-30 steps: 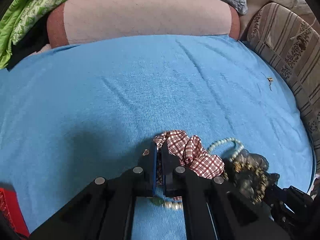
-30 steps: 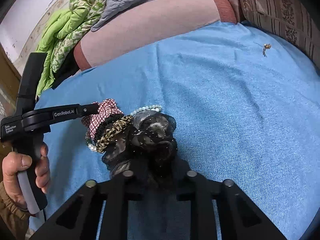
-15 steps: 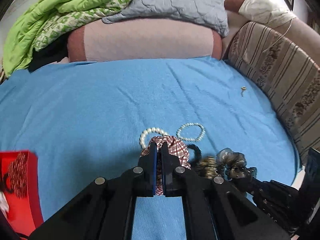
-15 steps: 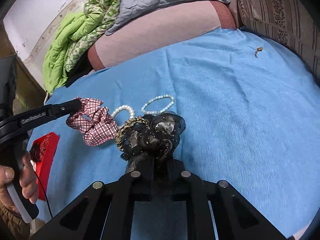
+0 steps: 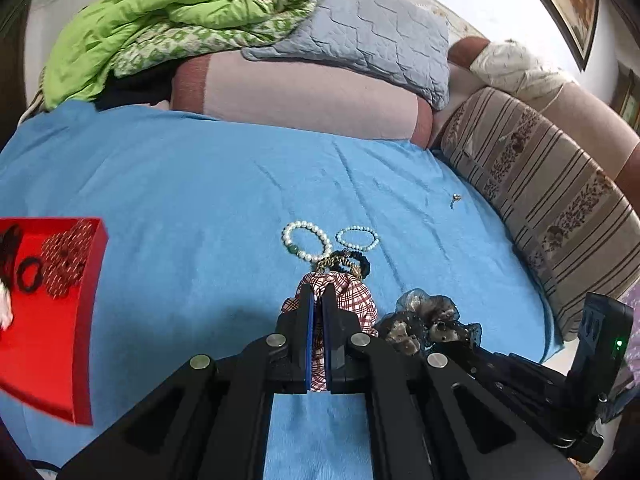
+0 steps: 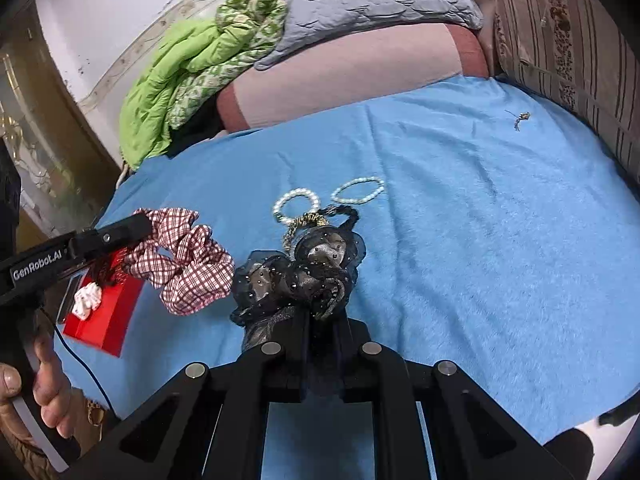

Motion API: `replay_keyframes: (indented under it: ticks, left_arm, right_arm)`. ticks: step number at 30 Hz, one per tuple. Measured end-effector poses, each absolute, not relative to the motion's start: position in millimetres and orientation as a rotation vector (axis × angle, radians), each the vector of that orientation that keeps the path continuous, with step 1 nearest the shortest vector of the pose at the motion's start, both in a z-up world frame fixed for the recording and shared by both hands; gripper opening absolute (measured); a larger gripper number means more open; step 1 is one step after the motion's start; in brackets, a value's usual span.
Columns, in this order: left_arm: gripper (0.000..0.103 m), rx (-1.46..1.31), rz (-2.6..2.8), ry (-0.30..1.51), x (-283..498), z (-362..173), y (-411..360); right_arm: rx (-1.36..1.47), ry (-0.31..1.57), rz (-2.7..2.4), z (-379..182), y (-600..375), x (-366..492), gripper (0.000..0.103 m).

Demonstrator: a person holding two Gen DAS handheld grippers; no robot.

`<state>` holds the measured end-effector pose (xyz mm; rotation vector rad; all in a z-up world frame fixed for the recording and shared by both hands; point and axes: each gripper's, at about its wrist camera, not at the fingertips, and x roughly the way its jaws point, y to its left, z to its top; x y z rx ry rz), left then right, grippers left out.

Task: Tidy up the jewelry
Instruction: 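Carry both scrunchies over the red tray and open both tools to release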

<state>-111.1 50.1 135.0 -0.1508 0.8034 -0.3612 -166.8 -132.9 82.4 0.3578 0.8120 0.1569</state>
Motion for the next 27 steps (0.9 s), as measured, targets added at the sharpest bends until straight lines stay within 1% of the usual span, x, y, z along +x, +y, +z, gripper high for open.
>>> replay_keyframes:
  ticks: [12,27]
  left_arm:
    - [0.003,-0.13,-0.263,0.73,-167,148,90]
    - [0.003,0.011,-0.102,0.668,-190,151,121]
  right_arm:
    - [0.276,0.775,0.204,103,-93,-195,0.011]
    - [0.191,0.784,0.271,109,-44,-207,0.011]
